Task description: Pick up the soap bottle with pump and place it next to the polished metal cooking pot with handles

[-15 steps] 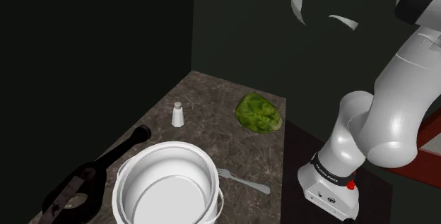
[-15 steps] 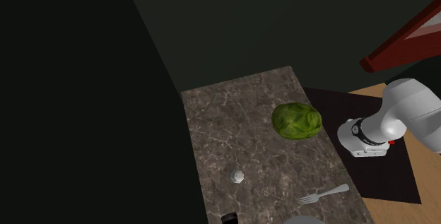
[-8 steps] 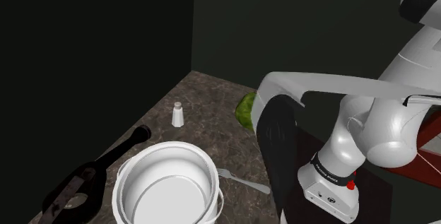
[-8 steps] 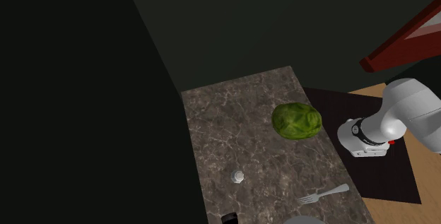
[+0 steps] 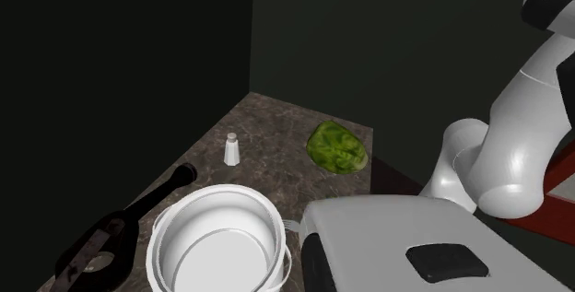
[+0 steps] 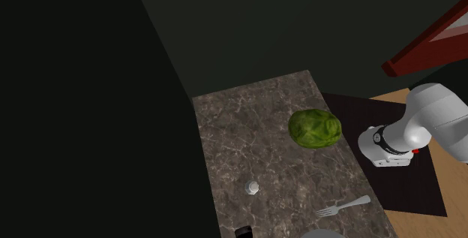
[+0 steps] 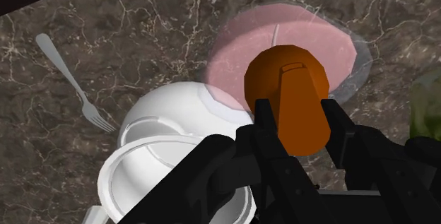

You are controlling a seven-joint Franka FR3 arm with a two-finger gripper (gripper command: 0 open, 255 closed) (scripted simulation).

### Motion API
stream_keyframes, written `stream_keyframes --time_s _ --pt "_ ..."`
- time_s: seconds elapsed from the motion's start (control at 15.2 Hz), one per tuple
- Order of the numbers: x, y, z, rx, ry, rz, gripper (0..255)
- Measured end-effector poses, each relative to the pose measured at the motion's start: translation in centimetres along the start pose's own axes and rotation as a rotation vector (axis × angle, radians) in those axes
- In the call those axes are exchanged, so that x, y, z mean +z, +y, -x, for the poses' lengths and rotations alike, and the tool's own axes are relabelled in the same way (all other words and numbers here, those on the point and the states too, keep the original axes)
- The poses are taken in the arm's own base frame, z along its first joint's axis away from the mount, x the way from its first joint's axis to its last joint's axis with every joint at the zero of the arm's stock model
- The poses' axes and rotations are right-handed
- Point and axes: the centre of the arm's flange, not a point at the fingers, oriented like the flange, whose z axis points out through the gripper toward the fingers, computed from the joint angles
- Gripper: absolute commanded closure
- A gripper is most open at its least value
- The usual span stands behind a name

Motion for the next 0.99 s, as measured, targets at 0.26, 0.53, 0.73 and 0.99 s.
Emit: stream_keyframes --time_s 0.26,0.53,0.73,0.99 --pt "2.1 0.0 0.1 0.000 0.000 0.000 255" --pt "4.2 0.1 0.3 0.000 0.000 0.000 255" --pt "5.8 0.0 0.5 0.000 0.000 0.000 255" --pt "7.9 0.1 0.5 0.000 0.000 0.000 255"
